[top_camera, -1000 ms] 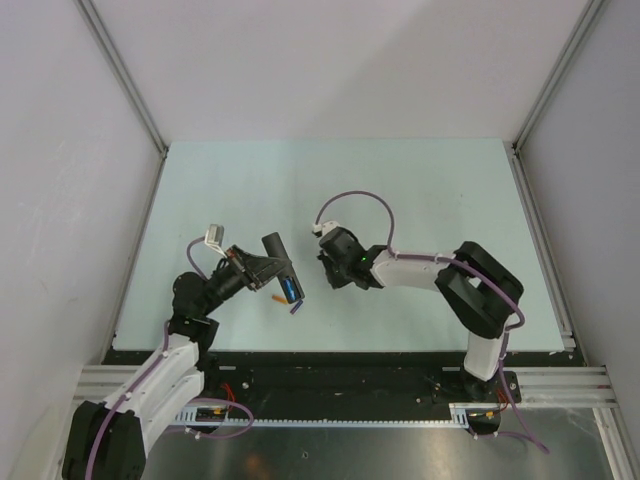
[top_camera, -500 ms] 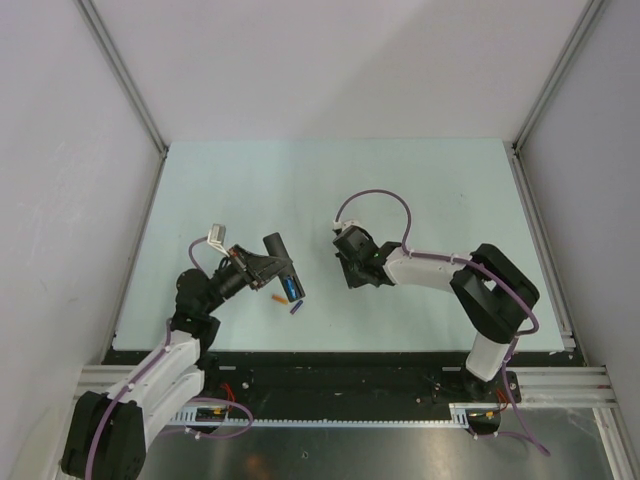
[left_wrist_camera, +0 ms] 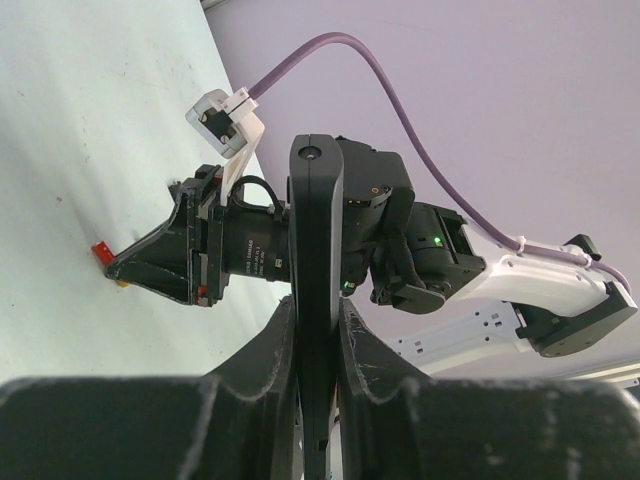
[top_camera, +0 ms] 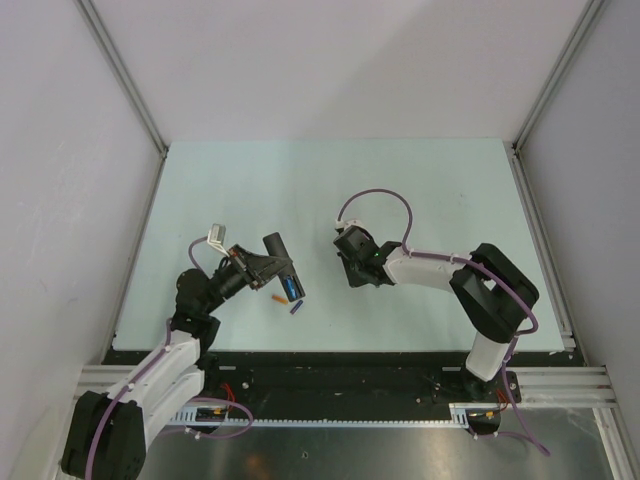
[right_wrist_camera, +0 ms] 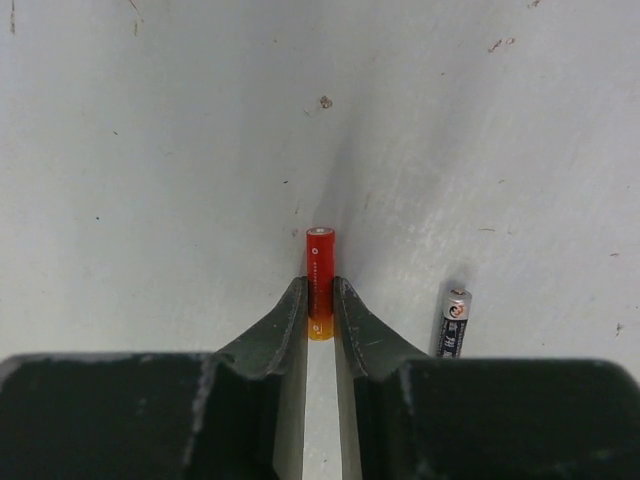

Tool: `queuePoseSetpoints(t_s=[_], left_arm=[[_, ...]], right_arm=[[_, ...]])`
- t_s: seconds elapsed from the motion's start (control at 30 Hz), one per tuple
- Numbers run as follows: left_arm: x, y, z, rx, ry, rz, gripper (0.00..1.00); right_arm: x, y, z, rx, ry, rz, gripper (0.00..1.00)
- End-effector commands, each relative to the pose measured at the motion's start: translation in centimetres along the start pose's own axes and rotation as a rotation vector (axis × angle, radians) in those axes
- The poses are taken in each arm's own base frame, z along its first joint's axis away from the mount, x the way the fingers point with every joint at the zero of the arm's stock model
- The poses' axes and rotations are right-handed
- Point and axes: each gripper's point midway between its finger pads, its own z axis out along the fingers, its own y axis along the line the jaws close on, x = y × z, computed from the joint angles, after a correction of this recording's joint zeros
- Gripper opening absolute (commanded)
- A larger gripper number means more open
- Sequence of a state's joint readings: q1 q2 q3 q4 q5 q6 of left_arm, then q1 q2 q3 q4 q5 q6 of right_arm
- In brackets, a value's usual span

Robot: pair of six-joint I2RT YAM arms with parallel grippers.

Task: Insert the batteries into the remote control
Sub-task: Adjust the battery at the center of the board.

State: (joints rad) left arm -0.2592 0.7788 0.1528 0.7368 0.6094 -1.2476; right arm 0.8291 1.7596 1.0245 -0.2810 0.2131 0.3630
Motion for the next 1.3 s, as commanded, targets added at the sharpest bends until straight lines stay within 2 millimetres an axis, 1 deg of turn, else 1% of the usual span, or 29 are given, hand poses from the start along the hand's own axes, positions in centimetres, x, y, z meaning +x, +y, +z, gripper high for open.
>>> queuePoseSetpoints(t_s=[0.0, 0.1, 0.13, 0.17, 0.23, 0.3, 0.33, 0.37, 0.4, 0.43, 0.47, 0.5, 0.57, 0.63, 0.67, 0.77, 0.8, 0.83, 0.9, 0.93, 0.97, 1.0, 1.03, 1.13, 1.17, 1.27], left_arm=[[-0.8, -1.4, 0.2, 0.044, -0.017, 0.057, 0.00], [-0.6, -1.3, 0.1, 0.043, -0.017, 0.055, 0.00], [-0.6, -1.3, 0.1, 0.044, -0.016, 0.057, 0.00], [-0.6, -1.3, 0.1, 0.043, -0.015, 0.055, 0.00], [-0.6, -1.3, 0.0, 0.044, -0.016, 0.056, 0.00], [-0.4, -1.2, -0.1, 0.043, -0.012, 0.054, 0.00], [-0.4, -1.2, -0.1, 0.044, -0.012, 0.055, 0.00], [-0.4, -1.2, -0.1, 0.044, -0.009, 0.054, 0.00], [-0.3, -1.2, -0.1, 0.046, -0.008, 0.057, 0.00], [-0.3, -1.2, -0.1, 0.046, -0.008, 0.057, 0.00], [-0.3, -1.1, -0.1, 0.044, -0.009, 0.056, 0.00], [-0.4, -1.3, -0.1, 0.048, -0.009, 0.057, 0.00], [-0.3, -1.3, -0.1, 0.049, -0.005, 0.057, 0.00], [-0.3, -1.6, 0.0, 0.057, 0.001, 0.060, 0.00], [-0.1, -1.9, 0.0, 0.065, 0.008, 0.066, 0.00], [0.3, -2.8, 0.2, 0.089, 0.031, 0.080, 0.00], [0.4, -2.9, 0.2, 0.095, 0.037, 0.081, 0.00], [0.5, -3.2, 0.2, 0.103, 0.044, 0.086, 0.00], [0.8, -3.6, 0.2, 0.114, 0.055, 0.086, 0.00], [0.9, -3.9, 0.2, 0.123, 0.058, 0.092, 0.00], [1.2, -4.1, 0.2, 0.129, 0.067, 0.089, 0.00], [1.3, -4.2, 0.2, 0.133, 0.070, 0.090, 0.00], [1.5, -4.3, 0.2, 0.138, 0.073, 0.093, 0.00], [2.0, -4.6, 0.0, 0.149, 0.090, 0.093, 0.00], [2.1, -4.8, 0.0, 0.157, 0.092, 0.099, 0.00], [2.3, -4.6, -0.1, 0.155, 0.096, 0.098, 0.00]], right_arm=[[1.2, -1.4, 0.5, 0.059, 0.040, -0.048, 0.16], [1.5, -1.7, 0.6, 0.073, 0.045, -0.095, 0.20], [1.5, -1.7, 0.5, 0.075, 0.047, -0.112, 0.27], [1.5, -1.8, 0.5, 0.079, 0.048, -0.119, 0.31], [1.4, -1.8, 0.5, 0.077, 0.044, -0.122, 0.34], [1.3, -1.9, 0.6, 0.080, 0.040, -0.131, 0.31], [1.4, -1.9, 0.7, 0.079, 0.042, -0.137, 0.26], [1.4, -1.9, 0.7, 0.075, 0.042, -0.158, 0.23], [1.2, -1.8, 0.7, 0.067, 0.038, -0.171, 0.18], [1.3, -1.8, 0.9, 0.063, 0.041, -0.188, 0.08], [1.3, -1.6, 0.9, 0.052, 0.044, -0.220, 0.01], [1.2, -1.6, 1.0, 0.045, 0.039, -0.238, 0.00], [0.8, -1.6, 1.0, 0.046, 0.026, -0.272, 0.00], [-0.2, -1.7, 1.2, 0.057, -0.015, -0.332, 0.00], [-0.7, -2.1, 1.3, 0.086, -0.036, -0.363, 0.00], [-2.9, -0.9, 0.9, 0.052, -0.123, -0.523, 0.00], [-4.0, -0.3, 0.8, 0.033, -0.170, -0.554, 0.00], [-4.9, -0.3, 0.5, 0.030, -0.197, -0.619, 0.00], [-6.6, 0.3, -0.2, 0.014, -0.264, -0.684, 0.00], [-6.4, 0.8, -0.4, -0.014, -0.260, -0.785, 0.00], [-6.6, 1.0, -0.6, -0.015, -0.270, -0.814, 0.00], [-6.6, 0.8, -0.1, -0.002, -0.265, -0.833, 0.00], [-6.7, 0.6, 0.1, 0.012, -0.263, -0.890, 0.00], [-5.6, 0.1, 1.5, 0.010, -0.218, -0.965, 0.00], [-5.5, -0.3, 1.7, 0.013, -0.204, -0.981, 0.00], [-5.4, -0.4, 2.1, -0.011, -0.202, -0.976, 0.00]])
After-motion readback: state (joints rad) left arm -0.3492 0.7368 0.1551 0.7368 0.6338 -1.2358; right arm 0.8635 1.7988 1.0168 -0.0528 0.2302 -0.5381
